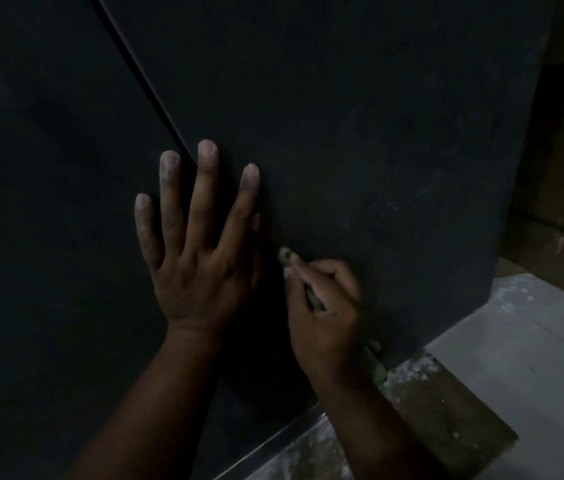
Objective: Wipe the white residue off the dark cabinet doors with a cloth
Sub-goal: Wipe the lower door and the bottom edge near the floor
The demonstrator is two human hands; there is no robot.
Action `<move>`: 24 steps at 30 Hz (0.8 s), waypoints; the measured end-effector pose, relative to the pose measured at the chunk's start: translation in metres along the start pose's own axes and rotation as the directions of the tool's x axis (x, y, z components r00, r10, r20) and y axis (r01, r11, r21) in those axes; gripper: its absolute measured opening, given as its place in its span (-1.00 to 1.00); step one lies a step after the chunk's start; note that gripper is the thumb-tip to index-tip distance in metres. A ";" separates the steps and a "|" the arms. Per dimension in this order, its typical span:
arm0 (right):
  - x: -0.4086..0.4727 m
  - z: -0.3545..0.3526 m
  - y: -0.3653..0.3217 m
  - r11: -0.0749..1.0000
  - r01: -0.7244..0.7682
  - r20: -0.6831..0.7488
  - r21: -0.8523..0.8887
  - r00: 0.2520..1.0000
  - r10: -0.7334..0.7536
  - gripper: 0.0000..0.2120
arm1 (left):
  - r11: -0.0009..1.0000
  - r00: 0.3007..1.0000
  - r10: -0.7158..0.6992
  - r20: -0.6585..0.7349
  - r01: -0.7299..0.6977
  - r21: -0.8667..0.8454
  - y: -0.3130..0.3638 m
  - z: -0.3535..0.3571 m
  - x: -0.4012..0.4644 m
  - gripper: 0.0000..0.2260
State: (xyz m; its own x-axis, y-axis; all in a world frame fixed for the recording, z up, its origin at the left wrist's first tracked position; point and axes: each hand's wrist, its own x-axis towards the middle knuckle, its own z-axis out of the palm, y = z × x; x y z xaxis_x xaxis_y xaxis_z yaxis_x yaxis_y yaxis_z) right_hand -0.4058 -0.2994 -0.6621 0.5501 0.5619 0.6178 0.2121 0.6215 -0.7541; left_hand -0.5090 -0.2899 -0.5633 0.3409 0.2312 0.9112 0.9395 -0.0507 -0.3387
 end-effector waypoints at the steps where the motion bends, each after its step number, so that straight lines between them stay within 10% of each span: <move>1: -0.004 -0.004 0.005 1.000 0.009 0.037 -0.010 0.999 -0.009 -0.87 | 1.000 1.000 0.006 -0.005 -0.006 -0.005 -0.001 0.001 0.000 -0.57; 8: 0.011 -0.008 0.008 0.990 -0.132 -0.171 -0.051 0.978 0.121 -0.86 | 0.998 0.999 0.032 -0.002 -0.032 -0.045 -0.005 0.004 -0.004 -0.55; 15: -0.015 -0.013 0.007 0.997 -0.073 0.080 -0.029 0.994 0.075 -0.91 | 0.995 1.000 -0.012 0.016 0.014 -0.094 0.000 0.000 -0.001 -0.58; 24: 0.025 -0.018 0.015 0.989 -0.106 -0.171 -0.099 0.981 0.088 -0.88 | 0.993 0.998 -0.006 0.062 0.014 -0.121 0.019 0.004 0.007 -0.63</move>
State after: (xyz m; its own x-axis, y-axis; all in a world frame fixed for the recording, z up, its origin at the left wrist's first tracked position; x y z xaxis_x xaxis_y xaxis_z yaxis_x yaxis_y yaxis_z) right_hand -0.3739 -0.2855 -0.6622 0.6964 0.5132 0.5016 0.2314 0.5011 -0.8339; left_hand -0.4885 -0.2857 -0.5643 0.3324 0.2917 0.8969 0.9411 -0.1645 -0.2953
